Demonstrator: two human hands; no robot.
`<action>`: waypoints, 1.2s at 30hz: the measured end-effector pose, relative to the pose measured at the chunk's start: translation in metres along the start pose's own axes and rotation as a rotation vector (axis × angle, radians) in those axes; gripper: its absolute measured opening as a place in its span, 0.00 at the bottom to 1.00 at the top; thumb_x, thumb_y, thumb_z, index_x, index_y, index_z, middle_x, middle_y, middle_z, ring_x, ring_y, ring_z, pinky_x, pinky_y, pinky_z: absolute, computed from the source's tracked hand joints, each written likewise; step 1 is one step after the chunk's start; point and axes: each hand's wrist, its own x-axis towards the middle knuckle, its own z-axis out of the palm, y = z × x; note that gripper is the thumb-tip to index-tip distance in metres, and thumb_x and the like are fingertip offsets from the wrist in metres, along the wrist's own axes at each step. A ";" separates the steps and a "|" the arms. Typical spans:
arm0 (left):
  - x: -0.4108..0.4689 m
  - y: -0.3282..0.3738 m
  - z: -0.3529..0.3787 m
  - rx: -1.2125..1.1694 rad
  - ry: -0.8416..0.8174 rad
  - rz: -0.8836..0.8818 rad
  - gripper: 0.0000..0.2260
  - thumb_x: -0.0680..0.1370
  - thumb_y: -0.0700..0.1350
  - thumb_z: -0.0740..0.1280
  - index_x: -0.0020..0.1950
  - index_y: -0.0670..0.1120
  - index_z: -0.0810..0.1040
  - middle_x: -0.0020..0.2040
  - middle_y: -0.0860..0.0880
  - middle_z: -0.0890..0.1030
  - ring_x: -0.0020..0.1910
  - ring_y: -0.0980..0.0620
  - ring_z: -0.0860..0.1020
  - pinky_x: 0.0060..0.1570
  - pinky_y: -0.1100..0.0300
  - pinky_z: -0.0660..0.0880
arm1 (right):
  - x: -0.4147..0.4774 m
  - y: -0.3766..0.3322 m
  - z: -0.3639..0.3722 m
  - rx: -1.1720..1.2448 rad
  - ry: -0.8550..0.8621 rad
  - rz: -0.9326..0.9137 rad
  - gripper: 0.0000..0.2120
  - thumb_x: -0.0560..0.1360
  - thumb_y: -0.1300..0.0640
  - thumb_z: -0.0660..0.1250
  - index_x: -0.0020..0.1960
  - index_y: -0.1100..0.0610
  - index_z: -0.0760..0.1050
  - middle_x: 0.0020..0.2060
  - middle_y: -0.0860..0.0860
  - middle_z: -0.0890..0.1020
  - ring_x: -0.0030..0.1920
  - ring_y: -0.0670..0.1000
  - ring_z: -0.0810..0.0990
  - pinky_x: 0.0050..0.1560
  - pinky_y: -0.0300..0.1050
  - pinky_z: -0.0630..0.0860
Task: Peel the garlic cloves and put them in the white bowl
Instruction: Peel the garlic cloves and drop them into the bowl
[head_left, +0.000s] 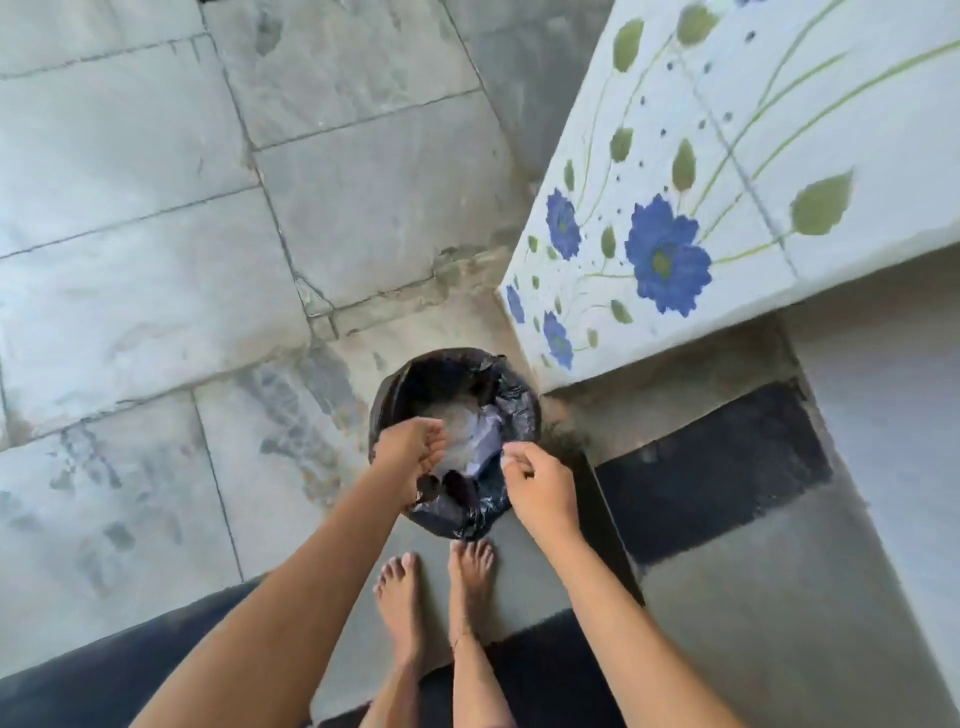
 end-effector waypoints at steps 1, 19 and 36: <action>0.033 -0.006 0.005 0.024 0.010 -0.012 0.09 0.78 0.36 0.62 0.39 0.41 0.75 0.33 0.46 0.73 0.30 0.53 0.71 0.33 0.65 0.73 | 0.021 0.013 0.012 -0.008 0.000 0.016 0.10 0.77 0.58 0.63 0.55 0.55 0.80 0.50 0.52 0.83 0.52 0.51 0.80 0.54 0.48 0.76; 0.150 -0.046 0.017 -0.625 -0.238 -0.087 0.31 0.82 0.56 0.39 0.72 0.32 0.58 0.73 0.33 0.58 0.76 0.42 0.53 0.72 0.51 0.47 | 0.117 0.064 0.155 0.149 -0.552 -0.049 0.27 0.79 0.40 0.46 0.76 0.49 0.56 0.75 0.44 0.57 0.75 0.43 0.50 0.75 0.45 0.47; 0.100 -0.035 0.003 -0.069 -0.103 0.077 0.14 0.82 0.48 0.56 0.63 0.48 0.74 0.64 0.46 0.75 0.58 0.51 0.75 0.54 0.60 0.73 | 0.115 0.027 0.103 0.231 -0.080 0.123 0.19 0.82 0.50 0.54 0.68 0.57 0.69 0.62 0.53 0.75 0.63 0.53 0.72 0.59 0.43 0.66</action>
